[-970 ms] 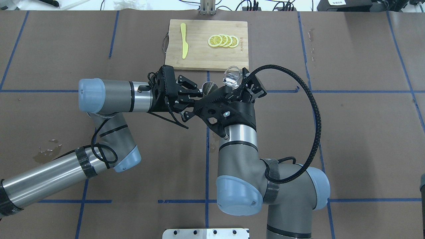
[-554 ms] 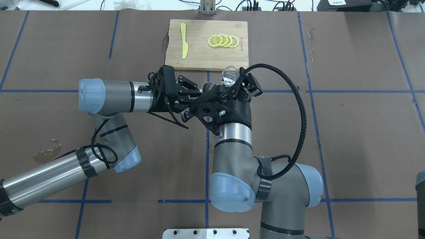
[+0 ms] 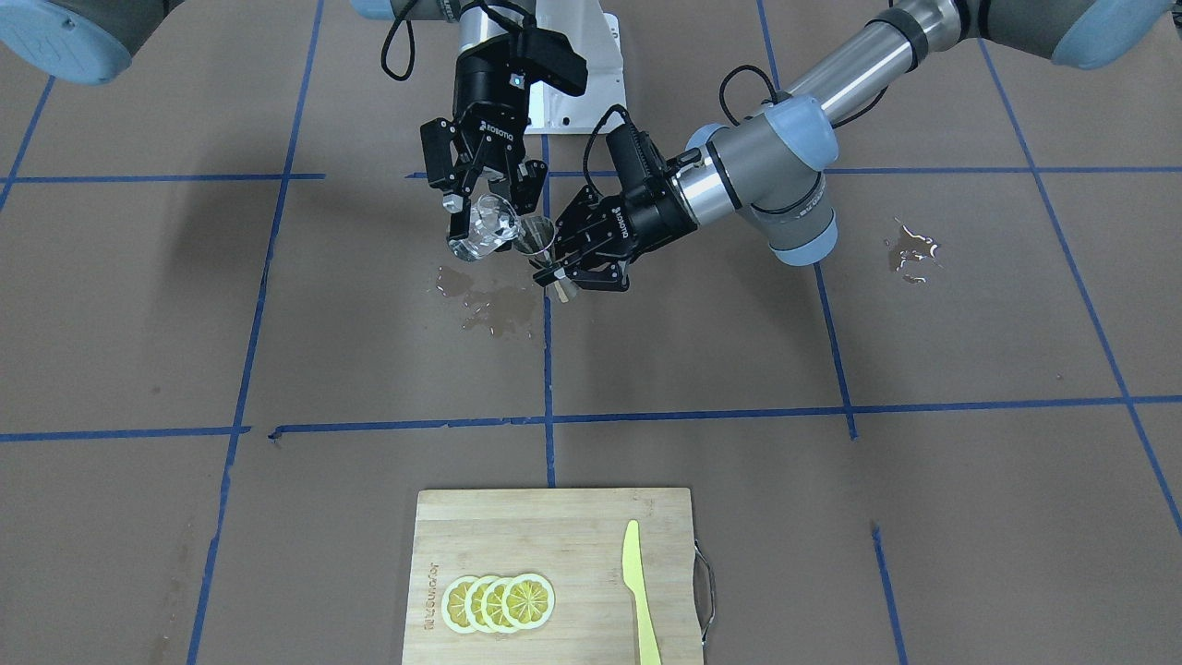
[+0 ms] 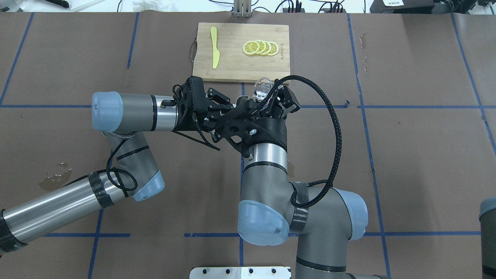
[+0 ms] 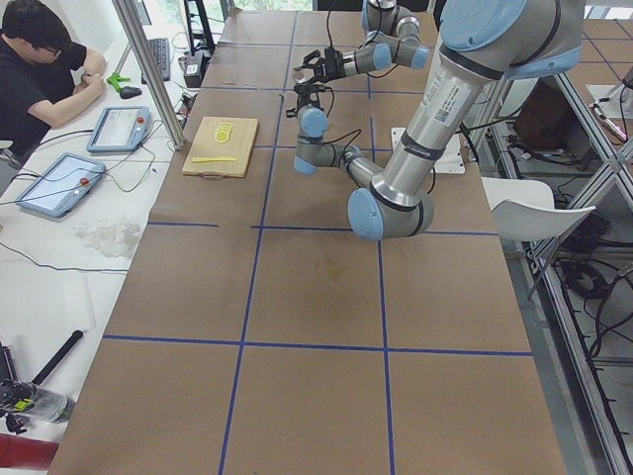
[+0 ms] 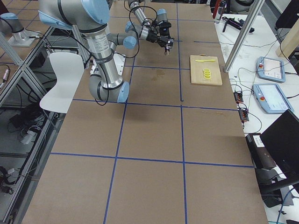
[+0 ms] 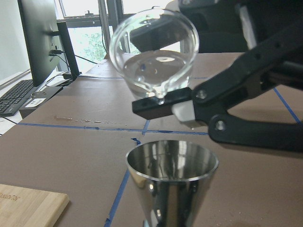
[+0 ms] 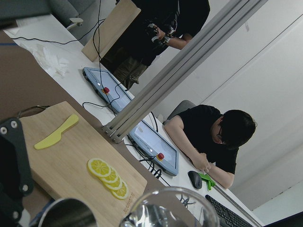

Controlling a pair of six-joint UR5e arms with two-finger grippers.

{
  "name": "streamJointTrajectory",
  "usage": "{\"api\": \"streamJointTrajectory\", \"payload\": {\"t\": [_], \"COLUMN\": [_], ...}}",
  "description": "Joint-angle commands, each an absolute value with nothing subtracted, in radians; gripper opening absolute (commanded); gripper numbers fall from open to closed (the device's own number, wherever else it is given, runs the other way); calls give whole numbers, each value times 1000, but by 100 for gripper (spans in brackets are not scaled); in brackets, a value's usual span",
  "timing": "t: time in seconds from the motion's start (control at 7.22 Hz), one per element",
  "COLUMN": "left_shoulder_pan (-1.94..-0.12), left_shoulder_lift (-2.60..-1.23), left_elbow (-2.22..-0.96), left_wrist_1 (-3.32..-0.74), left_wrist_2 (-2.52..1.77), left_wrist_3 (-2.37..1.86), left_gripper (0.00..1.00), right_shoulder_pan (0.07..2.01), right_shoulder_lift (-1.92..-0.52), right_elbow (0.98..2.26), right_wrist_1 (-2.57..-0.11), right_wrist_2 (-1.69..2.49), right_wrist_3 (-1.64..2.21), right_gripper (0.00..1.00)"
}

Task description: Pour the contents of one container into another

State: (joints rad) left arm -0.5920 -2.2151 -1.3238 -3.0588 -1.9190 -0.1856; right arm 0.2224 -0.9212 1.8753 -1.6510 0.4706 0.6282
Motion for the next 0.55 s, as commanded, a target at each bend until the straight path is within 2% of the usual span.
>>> {"api": "streamJointTrajectory", "payload": {"t": [0.0, 0.42], "left_shoulder_pan": [-592, -592], "left_shoulder_lift": [-2215, -2215], "left_elbow": [-1324, -1324], "left_wrist_1": [-3059, -3059], "left_wrist_2": [-1919, -1919], "left_wrist_3": [-186, -186], "left_gripper": [0, 0], "right_shoulder_pan": [222, 222], "right_shoulder_lift": [-920, -890], "right_elbow": [1876, 1878], "right_wrist_1": [-1666, -1733], "right_wrist_2": [469, 465], "right_wrist_3": [598, 537], "right_gripper": [0, 0]}}
